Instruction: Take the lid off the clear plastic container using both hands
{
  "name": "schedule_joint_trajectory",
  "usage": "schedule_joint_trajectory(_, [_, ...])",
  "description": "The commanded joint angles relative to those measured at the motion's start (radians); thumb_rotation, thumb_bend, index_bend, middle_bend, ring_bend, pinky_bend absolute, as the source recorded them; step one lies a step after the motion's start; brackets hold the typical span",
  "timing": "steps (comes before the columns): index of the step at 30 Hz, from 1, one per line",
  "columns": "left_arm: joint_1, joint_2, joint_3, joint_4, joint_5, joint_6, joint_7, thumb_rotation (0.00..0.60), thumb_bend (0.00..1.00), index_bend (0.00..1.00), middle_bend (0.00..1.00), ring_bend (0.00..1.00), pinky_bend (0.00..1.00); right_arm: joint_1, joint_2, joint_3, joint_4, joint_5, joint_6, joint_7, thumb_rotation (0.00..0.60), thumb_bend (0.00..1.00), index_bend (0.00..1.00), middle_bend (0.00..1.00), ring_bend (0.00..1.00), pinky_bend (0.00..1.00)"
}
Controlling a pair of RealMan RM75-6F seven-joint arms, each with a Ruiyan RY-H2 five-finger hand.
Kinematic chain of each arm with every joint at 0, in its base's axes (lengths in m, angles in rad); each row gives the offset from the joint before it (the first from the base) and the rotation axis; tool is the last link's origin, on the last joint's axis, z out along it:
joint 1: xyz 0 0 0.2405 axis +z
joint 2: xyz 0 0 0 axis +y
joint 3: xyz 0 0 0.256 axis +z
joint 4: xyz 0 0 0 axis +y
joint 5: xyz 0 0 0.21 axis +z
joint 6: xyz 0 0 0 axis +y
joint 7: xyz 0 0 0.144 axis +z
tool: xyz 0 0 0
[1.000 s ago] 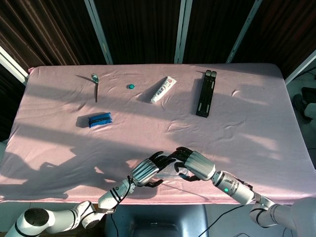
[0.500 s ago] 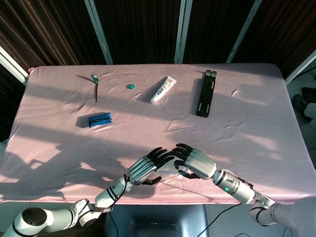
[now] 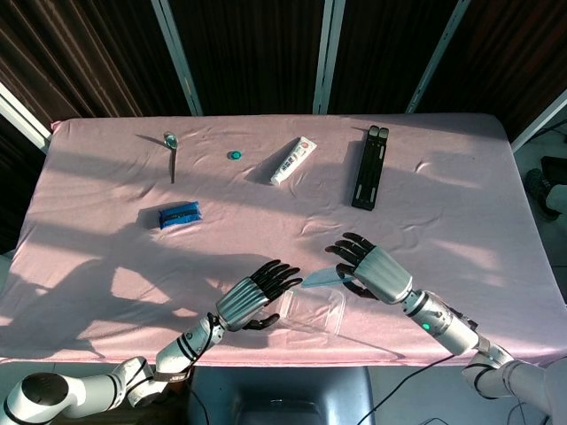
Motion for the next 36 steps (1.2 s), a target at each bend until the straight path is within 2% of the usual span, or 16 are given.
schedule_joint_trajectory(1, [0.013,0.022,0.001,-0.009,-0.004,0.015,0.005,0.6,0.34,0.0,0.0,0.0,0.0,-0.015,0.0,0.012,0.043,0.022,0.004,-0.021,0.6,0.53,0.76,0.33,0.26,0.29])
schedule_joint_trajectory(10, [0.054,0.075,0.003,-0.01,-0.034,0.032,-0.014,0.6,0.34,0.0,0.0,0.0,0.0,-0.026,-0.065,0.011,0.187,0.059,-0.048,-0.026,0.6,0.52,0.76,0.34,0.26,0.29])
schedule_joint_trajectory(17, [0.075,0.096,0.001,-0.005,-0.041,0.048,-0.028,0.6,0.34,0.0,0.0,0.0,0.0,-0.045,-0.083,-0.022,0.243,0.041,-0.033,0.022,0.6,0.52,0.72,0.34,0.26,0.29])
schedule_joint_trajectory(21, [0.08,0.104,0.0,-0.009,-0.035,0.059,-0.034,0.6,0.34,0.0,0.0,0.0,0.0,-0.072,-0.071,-0.048,0.25,0.026,-0.004,0.03,0.6,0.52,0.61,0.34,0.26,0.29])
schedule_joint_trajectory(27, [0.09,0.11,0.006,-0.014,-0.029,0.065,-0.035,0.6,0.34,0.0,0.0,0.0,0.0,-0.111,-0.031,-0.075,0.219,0.049,-0.054,-0.021,0.6,0.51,0.3,0.28,0.19,0.19])
schedule_joint_trajectory(29, [0.095,0.11,0.009,-0.013,-0.031,0.063,-0.04,0.6,0.34,0.0,0.0,0.0,0.0,-0.116,-0.009,-0.084,0.192,0.053,-0.076,-0.027,0.6,0.46,0.21,0.24,0.15,0.15])
schedule_joint_trajectory(33, [0.111,0.108,0.021,-0.015,-0.038,0.056,-0.062,0.6,0.34,0.0,0.0,0.0,0.0,-0.12,0.042,-0.097,0.126,0.069,-0.132,-0.063,0.6,0.33,0.09,0.16,0.09,0.07])
schedule_joint_trajectory(36, [0.124,0.11,0.029,-0.017,-0.039,0.061,-0.077,0.6,0.34,0.0,0.0,0.0,0.0,-0.123,0.087,-0.105,0.063,0.072,-0.153,-0.09,0.6,0.26,0.05,0.14,0.06,0.04])
